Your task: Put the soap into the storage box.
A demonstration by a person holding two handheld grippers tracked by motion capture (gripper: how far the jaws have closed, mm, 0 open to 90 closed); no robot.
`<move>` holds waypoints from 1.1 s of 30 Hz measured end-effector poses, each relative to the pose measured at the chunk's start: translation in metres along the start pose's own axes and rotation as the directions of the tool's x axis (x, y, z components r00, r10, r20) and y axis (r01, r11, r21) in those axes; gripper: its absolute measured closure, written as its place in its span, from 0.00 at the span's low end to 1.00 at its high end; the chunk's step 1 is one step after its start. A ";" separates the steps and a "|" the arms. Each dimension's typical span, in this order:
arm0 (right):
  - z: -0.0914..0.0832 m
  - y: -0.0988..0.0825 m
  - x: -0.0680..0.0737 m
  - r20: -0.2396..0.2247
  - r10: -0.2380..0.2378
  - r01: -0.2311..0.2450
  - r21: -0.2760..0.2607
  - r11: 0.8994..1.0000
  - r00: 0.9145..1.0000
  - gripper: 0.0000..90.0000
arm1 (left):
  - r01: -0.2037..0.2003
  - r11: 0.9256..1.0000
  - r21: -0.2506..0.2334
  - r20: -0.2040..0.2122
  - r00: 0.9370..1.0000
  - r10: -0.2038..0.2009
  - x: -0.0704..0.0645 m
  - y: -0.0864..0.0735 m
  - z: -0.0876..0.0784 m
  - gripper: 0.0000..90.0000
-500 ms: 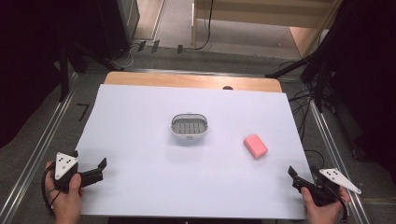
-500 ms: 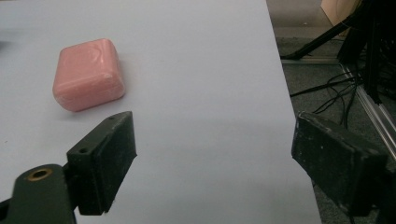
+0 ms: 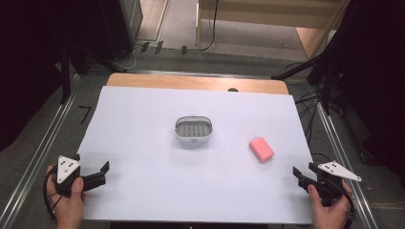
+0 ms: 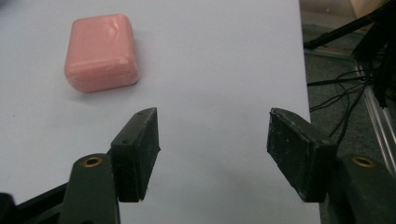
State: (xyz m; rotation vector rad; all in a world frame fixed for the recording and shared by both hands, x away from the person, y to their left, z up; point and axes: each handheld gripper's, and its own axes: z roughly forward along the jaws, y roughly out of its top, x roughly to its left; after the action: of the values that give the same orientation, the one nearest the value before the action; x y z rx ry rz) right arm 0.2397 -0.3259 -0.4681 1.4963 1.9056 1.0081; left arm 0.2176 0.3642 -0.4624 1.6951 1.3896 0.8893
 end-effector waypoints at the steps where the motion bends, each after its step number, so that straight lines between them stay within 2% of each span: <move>1: 0.001 0.003 0.002 -0.001 -0.010 0.010 0.022 1.000 1.000 0.40 | -0.001 1.000 0.001 0.000 1.000 0.001 0.000 0.000 0.000 0.00; 4: 0.002 0.008 0.005 -0.016 -0.019 0.019 0.043 0.999 1.000 0.35 | -0.001 1.000 0.000 0.000 1.000 0.001 0.000 0.000 0.000 0.00; 5: 0.005 0.014 0.011 -0.044 -0.041 0.045 0.084 0.995 0.998 0.29 | -0.002 1.000 0.000 0.000 1.000 0.002 0.000 0.000 0.000 0.00; 7: 0.008 0.018 0.014 -0.051 -0.059 0.064 0.121 0.991 0.997 0.24 | -0.002 1.000 -0.001 -0.001 1.000 0.002 0.000 0.000 0.000 0.00; 8: 0.008 0.018 0.014 -0.051 -0.059 0.064 0.121 0.991 0.997 0.24 | -0.002 1.000 -0.001 -0.001 1.000 0.002 0.000 0.000 0.000 0.00; 9: 0.013 0.022 0.018 -0.049 -0.073 0.080 0.155 0.985 0.996 0.22 | -0.001 1.000 -0.001 0.000 1.000 0.001 0.000 0.000 0.000 0.00; 11: 0.016 0.024 0.019 -0.049 -0.073 0.081 0.169 0.982 0.996 0.22 | -0.002 1.000 -0.001 0.000 1.000 0.002 0.000 0.000 0.000 0.00; 16: 0.022 0.030 0.019 -0.089 -0.071 0.088 0.208 0.974 0.994 0.18 | -0.005 1.000 0.000 0.001 1.000 0.005 0.000 0.000 0.000 0.00; 28: 0.036 0.042 0.025 -0.112 -0.076 0.103 0.271 0.957 0.991 0.16 | -0.005 1.000 -0.001 0.001 1.000 0.005 0.000 0.000 0.000 0.00; 33: 0.041 0.046 0.027 -0.112 -0.083 0.111 0.282 0.953 0.990 0.15 | -0.005 1.000 0.000 0.002 1.000 0.005 0.000 0.000 0.000 0.00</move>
State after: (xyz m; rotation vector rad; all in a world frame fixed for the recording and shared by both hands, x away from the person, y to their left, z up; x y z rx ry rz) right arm 0.2907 -0.2850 -0.4541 1.5129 2.2522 0.7989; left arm 0.2173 0.3641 -0.4623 1.6998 1.3842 0.8909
